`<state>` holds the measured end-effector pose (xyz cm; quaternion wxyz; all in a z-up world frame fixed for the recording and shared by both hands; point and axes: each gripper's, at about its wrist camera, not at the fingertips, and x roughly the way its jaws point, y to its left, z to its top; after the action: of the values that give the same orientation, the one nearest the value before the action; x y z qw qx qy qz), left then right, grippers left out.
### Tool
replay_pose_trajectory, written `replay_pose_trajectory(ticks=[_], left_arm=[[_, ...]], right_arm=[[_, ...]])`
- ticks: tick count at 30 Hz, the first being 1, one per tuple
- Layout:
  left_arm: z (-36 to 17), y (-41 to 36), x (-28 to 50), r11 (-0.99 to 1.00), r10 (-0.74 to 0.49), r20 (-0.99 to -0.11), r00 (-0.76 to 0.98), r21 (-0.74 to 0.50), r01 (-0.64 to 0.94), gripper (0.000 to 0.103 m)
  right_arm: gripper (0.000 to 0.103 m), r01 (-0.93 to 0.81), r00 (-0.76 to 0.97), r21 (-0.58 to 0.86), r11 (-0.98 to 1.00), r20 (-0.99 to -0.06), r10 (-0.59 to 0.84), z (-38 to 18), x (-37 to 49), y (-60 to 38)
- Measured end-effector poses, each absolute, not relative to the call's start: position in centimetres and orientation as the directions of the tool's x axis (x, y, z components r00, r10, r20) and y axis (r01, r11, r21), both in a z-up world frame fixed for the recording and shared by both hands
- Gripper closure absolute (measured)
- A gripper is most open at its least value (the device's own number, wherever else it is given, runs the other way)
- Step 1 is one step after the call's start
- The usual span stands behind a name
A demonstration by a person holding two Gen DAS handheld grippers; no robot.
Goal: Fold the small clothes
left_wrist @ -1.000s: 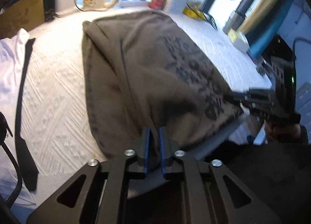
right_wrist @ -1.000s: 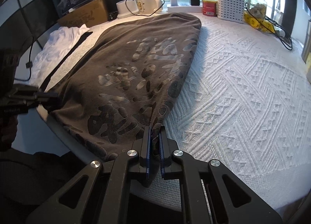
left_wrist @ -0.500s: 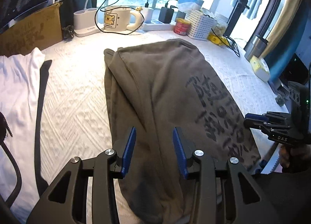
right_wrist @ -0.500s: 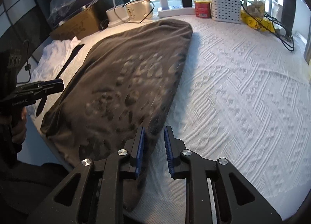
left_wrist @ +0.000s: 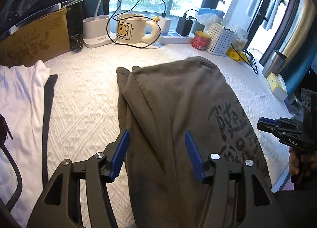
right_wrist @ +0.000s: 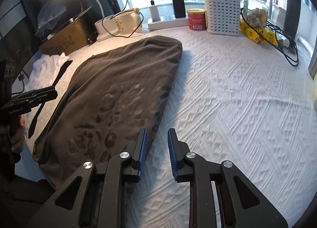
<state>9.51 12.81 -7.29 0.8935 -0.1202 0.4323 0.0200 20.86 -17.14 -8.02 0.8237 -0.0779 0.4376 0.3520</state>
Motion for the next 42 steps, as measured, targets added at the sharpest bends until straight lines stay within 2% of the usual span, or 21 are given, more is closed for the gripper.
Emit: replay_pose_trajectory(ticks=[6,9,10,20,25,31,36,38,42], left_arm=[[-7.4,14.0,11.6,0.969,-0.044,-0.775,0.63,-0.186,-0.161,0.045],[-7.4,14.7,12.6,0.968,-0.043,-0.771,0.636,-0.189,-0.163,0.045],[-7.4,14.8,12.9,0.968,-0.044,-0.77,0.637,-0.19,-0.163,0.045],[-8.3,17.1,15.9,0.953,-0.089,-0.766,0.637,-0.252,-0.17,0.045],[-9.1,17.9,17.3,0.953,-0.062,-0.783,0.619,-0.23,-0.196,0.045],[-10.5,18.8,18.7,0.94,-0.086,-0.787,0.611,-0.267,-0.213,0.045],[-11.8,19.6,19.3,0.907,-0.155,-0.786,0.599,-0.354,-0.23,0.045],[-11.8,19.4,19.4,0.907,-0.164,-0.78,0.604,-0.36,-0.217,0.037],[-11.7,18.1,19.7,0.92,-0.21,-0.782,0.587,-0.362,-0.153,0.033]], right_arm=[[0.076,-0.633,0.391,0.169,0.755,-0.772,0.501,-7.8,22.8,-16.7],[0.053,-0.627,0.4,0.171,0.76,-0.767,0.503,-7.7,23.9,-16.3],[0.052,-0.625,0.401,0.172,0.761,-0.766,0.503,-7.6,24.2,-16.2],[0.052,-0.62,0.402,0.161,0.768,-0.775,0.487,-7.9,26.9,-14.7],[0.052,-0.614,0.41,0.15,0.775,-0.778,0.476,-8.1,28.2,-14.0],[0.052,-0.599,0.403,0.183,0.779,-0.772,0.491,-8.2,29.8,-13.6],[0.052,-0.584,0.404,0.194,0.788,-0.772,0.491,-8.4,31.4,-13.3],[0.052,-0.582,0.404,0.201,0.788,-0.769,0.495,-8.5,31.8,-13.1],[0.052,-0.581,0.389,0.226,0.782,-0.767,0.51,-8.9,32.9,-12.4]])
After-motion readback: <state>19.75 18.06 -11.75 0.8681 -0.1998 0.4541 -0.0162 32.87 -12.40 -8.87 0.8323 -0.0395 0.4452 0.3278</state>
